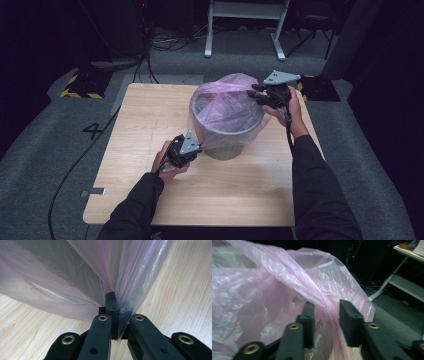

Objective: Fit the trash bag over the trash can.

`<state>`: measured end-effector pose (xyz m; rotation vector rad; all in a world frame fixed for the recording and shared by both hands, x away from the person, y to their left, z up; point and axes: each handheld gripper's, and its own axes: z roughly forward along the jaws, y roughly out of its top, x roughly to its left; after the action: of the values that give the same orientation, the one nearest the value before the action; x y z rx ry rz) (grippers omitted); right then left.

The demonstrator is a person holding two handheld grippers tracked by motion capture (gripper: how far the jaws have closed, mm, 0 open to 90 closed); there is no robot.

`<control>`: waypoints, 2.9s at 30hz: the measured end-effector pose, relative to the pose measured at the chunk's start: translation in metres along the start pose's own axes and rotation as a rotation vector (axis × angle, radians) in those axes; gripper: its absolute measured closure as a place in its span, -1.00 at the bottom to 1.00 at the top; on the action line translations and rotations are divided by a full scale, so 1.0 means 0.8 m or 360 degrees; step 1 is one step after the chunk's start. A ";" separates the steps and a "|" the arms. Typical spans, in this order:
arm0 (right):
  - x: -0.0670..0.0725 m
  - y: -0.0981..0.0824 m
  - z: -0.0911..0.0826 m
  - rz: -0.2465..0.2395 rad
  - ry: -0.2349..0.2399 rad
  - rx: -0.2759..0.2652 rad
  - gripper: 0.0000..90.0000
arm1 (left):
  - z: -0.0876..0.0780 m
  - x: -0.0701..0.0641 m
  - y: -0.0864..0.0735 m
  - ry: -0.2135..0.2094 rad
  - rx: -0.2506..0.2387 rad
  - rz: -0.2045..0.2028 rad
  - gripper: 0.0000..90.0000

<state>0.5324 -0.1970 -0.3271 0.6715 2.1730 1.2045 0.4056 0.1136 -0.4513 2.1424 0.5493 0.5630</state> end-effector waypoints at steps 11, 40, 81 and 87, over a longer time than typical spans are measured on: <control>-0.008 0.015 -0.003 0.0090 0.0014 -0.0070 0.36 | 0.002 0.001 -0.001 -0.0021 0.0022 0.0004 0.99; -0.044 -0.022 0.033 0.0253 -0.0219 0.0126 0.93 | -0.024 0.022 -0.019 -0.0040 0.0035 0.0002 0.99; -0.040 -0.094 0.003 0.0420 -0.0044 0.0006 0.92 | -0.094 0.069 0.020 0.0136 -0.0454 -0.0356 -0.42; -0.040 -0.084 0.006 0.0403 -0.0078 0.0008 0.90 | -0.064 0.113 0.034 0.0207 -0.0363 -0.0465 -0.18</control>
<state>0.5482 -0.2471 -0.3798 0.9914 2.0974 1.2934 0.4541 0.1804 -0.3827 1.7795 0.8139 0.5731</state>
